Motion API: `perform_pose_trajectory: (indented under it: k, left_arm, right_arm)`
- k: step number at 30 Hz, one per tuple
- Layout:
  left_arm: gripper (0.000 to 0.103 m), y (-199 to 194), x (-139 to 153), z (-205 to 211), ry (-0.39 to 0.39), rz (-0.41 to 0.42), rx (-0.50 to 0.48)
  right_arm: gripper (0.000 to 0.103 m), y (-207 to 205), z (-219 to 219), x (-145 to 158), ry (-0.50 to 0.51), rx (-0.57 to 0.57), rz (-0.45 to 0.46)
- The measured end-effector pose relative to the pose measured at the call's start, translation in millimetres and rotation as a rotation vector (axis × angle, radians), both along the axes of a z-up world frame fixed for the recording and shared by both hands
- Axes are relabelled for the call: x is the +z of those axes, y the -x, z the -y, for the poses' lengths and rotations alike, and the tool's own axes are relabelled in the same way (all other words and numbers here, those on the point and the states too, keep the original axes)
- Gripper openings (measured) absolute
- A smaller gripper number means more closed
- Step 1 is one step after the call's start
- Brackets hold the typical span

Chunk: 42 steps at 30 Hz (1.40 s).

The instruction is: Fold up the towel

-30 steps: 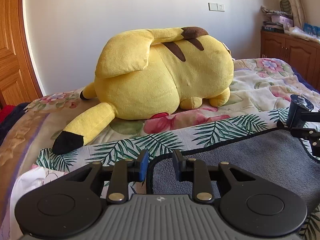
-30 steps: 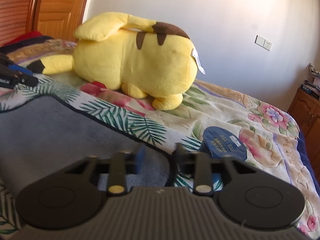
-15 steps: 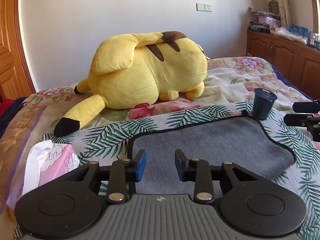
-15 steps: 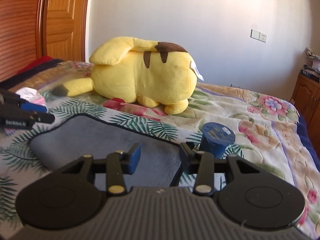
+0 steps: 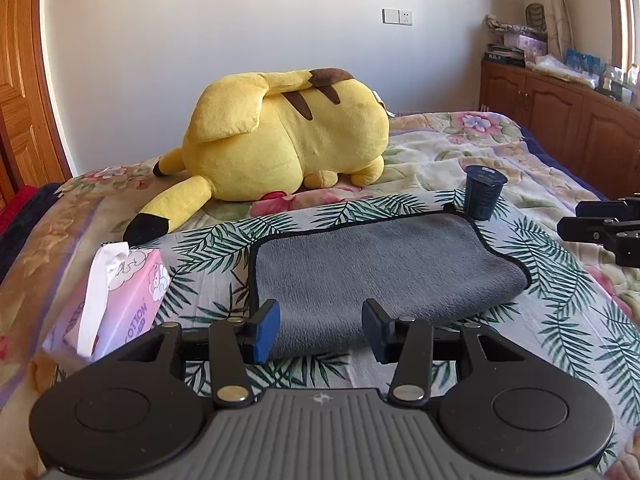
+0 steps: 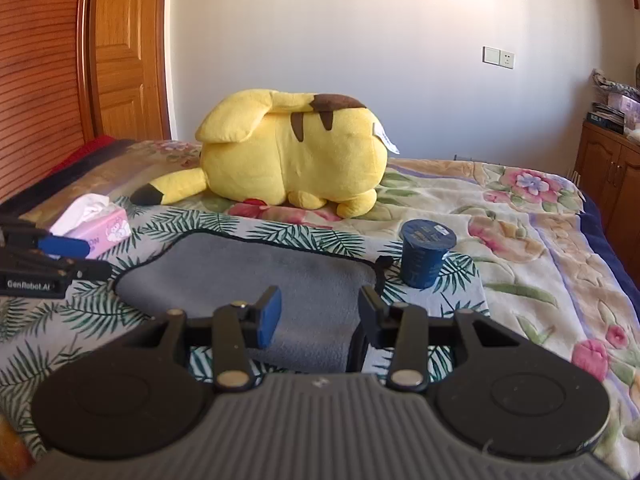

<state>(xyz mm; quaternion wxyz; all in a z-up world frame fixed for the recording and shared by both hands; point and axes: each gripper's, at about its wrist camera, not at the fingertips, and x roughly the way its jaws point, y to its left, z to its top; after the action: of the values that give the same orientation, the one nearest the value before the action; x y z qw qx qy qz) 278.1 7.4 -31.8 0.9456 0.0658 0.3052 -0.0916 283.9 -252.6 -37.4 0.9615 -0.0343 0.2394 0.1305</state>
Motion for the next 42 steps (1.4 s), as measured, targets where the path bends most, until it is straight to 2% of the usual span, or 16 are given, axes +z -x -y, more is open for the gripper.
perform_pose_trajectory:
  k: [6,11,15,18,21,23,25,32,34,36,42]
  left_arm:
    - [0.031,29,13,2,0.002,0.009,-0.004]
    - [0.033,48,28,4,0.017,0.011,0.005]
    - [0.040,68,45,8,0.018,0.029,0.008]
    - [0.046,83,58,10,0.028,0.045,0.013]
    - [0.052,96,68,11,0.040,0.059,0.014]
    - [0.057,106,74,12,0.052,0.061,0.014]
    - [0.060,114,78,12,0.059,0.060,0.017]
    - [0.075,142,95,11,0.072,0.086,0.016]
    - [0.081,149,98,11,0.074,0.095,0.014]
    - [0.086,156,100,10,0.082,0.107,0.015]
    - [0.087,172,95,7,0.110,0.094,0.013]
  right_arm:
    - [0.044,24,4,13,-0.008,-0.009,0.006]
    - [0.050,46,9,24,-0.027,-0.029,0.003]
    - [0.063,65,10,34,-0.026,-0.041,0.017]
    - [0.066,78,11,43,-0.017,-0.045,0.028]
    - [0.077,91,12,51,-0.013,-0.055,0.045]
    - [0.079,99,15,56,-0.019,-0.061,0.058]
    - [0.086,107,17,58,-0.025,-0.070,0.060]
    - [0.092,130,18,59,-0.027,-0.089,0.053]
    - [0.102,135,17,59,-0.025,-0.091,0.059]
    - [0.103,142,15,60,-0.020,-0.089,0.074]
    - [0.103,156,8,58,-0.023,-0.082,0.082]
